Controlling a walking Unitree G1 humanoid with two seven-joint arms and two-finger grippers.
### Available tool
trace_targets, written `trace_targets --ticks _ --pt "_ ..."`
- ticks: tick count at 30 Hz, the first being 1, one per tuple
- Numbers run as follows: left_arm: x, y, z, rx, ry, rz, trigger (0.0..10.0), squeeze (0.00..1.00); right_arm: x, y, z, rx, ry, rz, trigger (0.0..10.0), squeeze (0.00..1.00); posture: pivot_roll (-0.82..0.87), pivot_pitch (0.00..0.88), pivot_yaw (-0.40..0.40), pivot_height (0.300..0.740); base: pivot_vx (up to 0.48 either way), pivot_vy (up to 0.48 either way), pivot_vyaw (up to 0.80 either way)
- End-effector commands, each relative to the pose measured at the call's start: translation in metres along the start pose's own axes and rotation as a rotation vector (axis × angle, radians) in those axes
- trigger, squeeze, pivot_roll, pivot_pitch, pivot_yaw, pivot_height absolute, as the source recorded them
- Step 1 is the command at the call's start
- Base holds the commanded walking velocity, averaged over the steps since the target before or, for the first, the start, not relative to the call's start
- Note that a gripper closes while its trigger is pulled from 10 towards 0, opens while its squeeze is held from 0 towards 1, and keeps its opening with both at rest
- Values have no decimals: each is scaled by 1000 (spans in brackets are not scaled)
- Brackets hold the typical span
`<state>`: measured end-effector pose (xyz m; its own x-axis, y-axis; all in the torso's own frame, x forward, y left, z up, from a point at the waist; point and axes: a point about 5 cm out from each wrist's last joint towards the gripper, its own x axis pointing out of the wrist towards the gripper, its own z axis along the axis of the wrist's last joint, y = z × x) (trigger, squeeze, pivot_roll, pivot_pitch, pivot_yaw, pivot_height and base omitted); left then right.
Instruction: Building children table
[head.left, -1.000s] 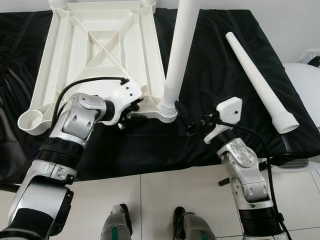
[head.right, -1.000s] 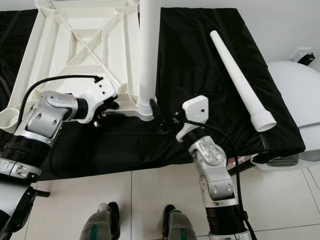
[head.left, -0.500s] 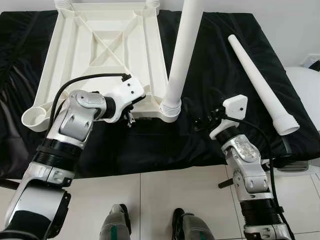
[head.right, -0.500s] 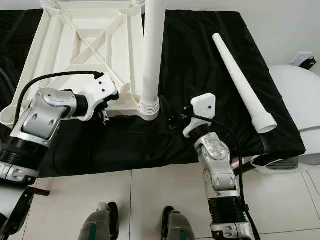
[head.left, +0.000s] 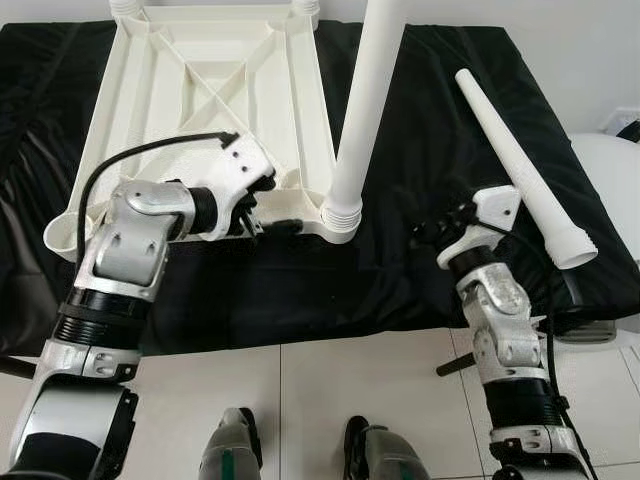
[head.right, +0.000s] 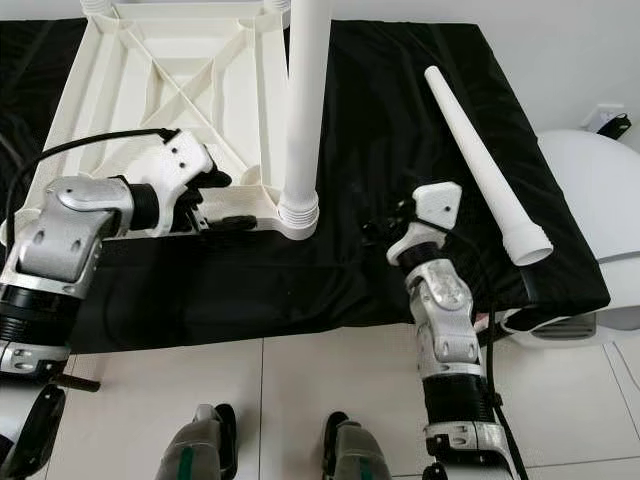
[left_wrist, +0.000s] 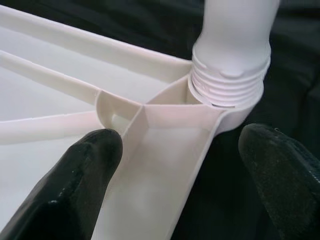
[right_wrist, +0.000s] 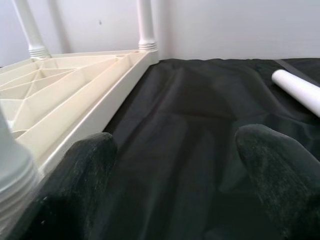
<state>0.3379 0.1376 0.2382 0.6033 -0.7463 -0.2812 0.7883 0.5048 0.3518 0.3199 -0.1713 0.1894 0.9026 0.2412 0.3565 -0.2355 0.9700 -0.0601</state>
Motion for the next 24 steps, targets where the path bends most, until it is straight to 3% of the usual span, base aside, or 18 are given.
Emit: trace_targets --ticks 1,3,9,11,16,24 --pt "-3 8 -5 -40 -29 216 10000 0 -2 -1 -6 8 23 -19 10000 0 117 185 -1 740 0 0 0" --pt "-7 11 -6 -116 -90 308 10000 0 0 2 -10 18 35 -41 10000 0 121 182 -7 740 0 0 0" --pt "-14 11 -9 -196 -189 432 10000 0 3 8 -14 27 40 -63 10000 0 122 177 -16 740 0 0 0" --pt "-19 8 -15 -252 -230 512 10000 0 6 14 -17 -10 50 -66 10000 0 125 178 -23 740 0 0 0" --pt "-21 8 -28 -308 -216 596 10000 0 8 13 -22 15 86 -89 10000 0 127 176 -33 740 0 0 0" --pt "-29 6 -42 -300 -240 777 10000 0 9 10 -22 20 100 -89 10000 0 118 186 -31 740 0 0 0"
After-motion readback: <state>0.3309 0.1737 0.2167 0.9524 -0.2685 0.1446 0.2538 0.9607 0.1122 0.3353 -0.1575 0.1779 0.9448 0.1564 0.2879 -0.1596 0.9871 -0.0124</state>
